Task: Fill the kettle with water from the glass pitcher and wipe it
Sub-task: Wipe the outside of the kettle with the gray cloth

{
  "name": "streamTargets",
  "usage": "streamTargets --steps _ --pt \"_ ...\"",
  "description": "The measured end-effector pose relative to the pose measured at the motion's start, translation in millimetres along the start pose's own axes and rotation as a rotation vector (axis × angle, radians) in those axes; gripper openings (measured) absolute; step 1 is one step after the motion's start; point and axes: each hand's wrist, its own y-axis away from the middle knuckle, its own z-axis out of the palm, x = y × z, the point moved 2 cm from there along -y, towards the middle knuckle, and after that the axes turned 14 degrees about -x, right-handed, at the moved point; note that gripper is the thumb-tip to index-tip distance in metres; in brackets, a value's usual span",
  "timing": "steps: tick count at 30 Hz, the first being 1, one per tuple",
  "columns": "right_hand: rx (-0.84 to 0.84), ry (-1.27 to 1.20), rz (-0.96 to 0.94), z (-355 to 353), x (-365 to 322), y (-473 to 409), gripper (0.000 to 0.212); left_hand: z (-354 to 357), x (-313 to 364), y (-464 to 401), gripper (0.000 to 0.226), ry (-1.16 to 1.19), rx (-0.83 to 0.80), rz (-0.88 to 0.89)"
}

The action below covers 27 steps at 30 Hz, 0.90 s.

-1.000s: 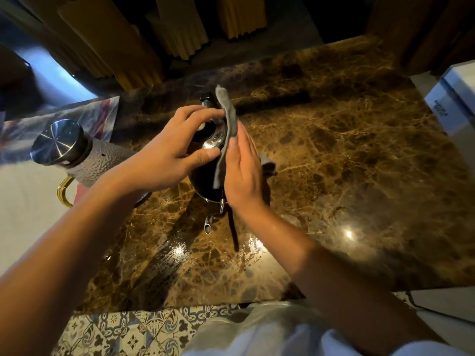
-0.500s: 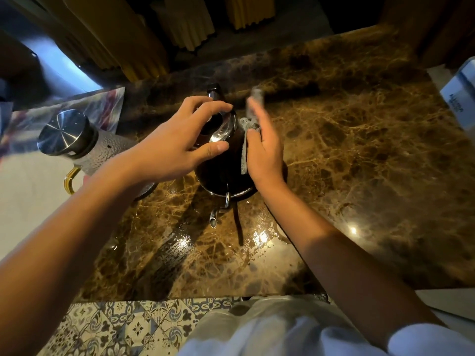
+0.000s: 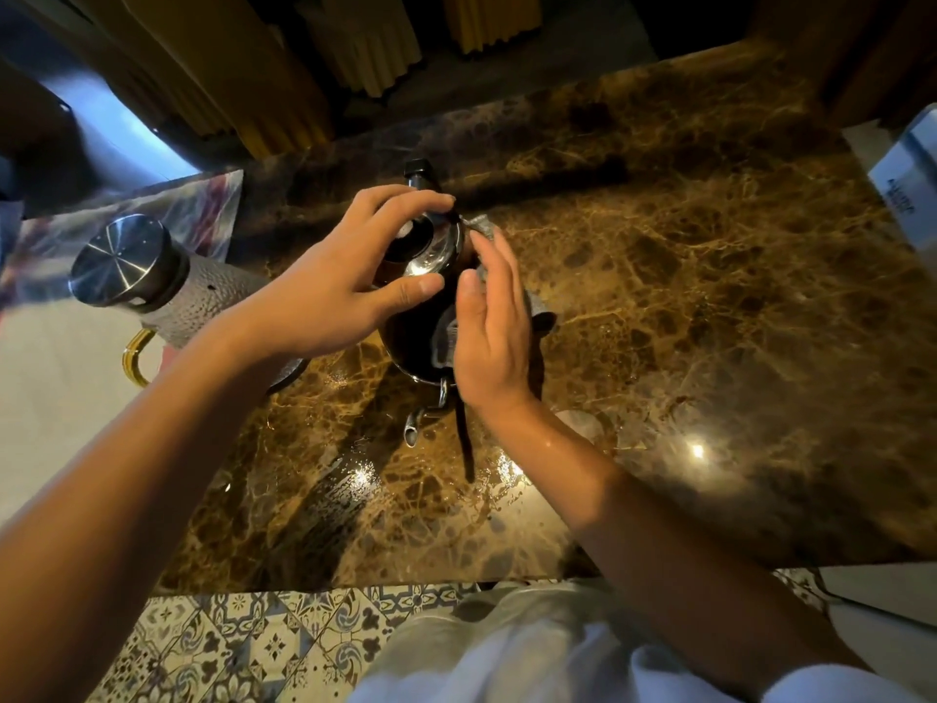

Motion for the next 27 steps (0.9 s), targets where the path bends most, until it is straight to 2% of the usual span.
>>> streamTargets --steps 2,5,12,16,19,22,24,27 --pt "0.003 -0.030 -0.070 3 -6 -2 0.051 -3 -3 1 0.065 0.052 -0.014 0.042" --pt "0.032 -0.057 -0.073 -2 -6 -19 0.048 -7 -9 1 0.068 0.080 -0.042 0.071" --pt "0.038 -0.007 0.128 -11 27 -23 0.042 -15 -11 -2 0.070 0.048 -0.063 0.054" --pt "0.037 -0.024 0.215 -5 33 -1 0.052 -13 -3 -8 0.067 -0.007 -0.060 0.000" --pt "0.064 0.026 0.123 9 12 9 0.055 -11 3 -10 0.075 -0.042 -0.045 -0.030" --pt "0.072 -0.010 -0.001 16 -9 1 0.058 -10 2 -8 0.070 -0.030 -0.023 -0.019" --pt "0.067 -0.096 0.009 9 -12 -15 0.058 -7 1 -7 0.065 0.013 -0.016 -0.001" --pt "-0.020 -0.122 0.130 -8 -3 -42 0.053 -7 -1 -4 0.061 0.048 -0.006 0.047"
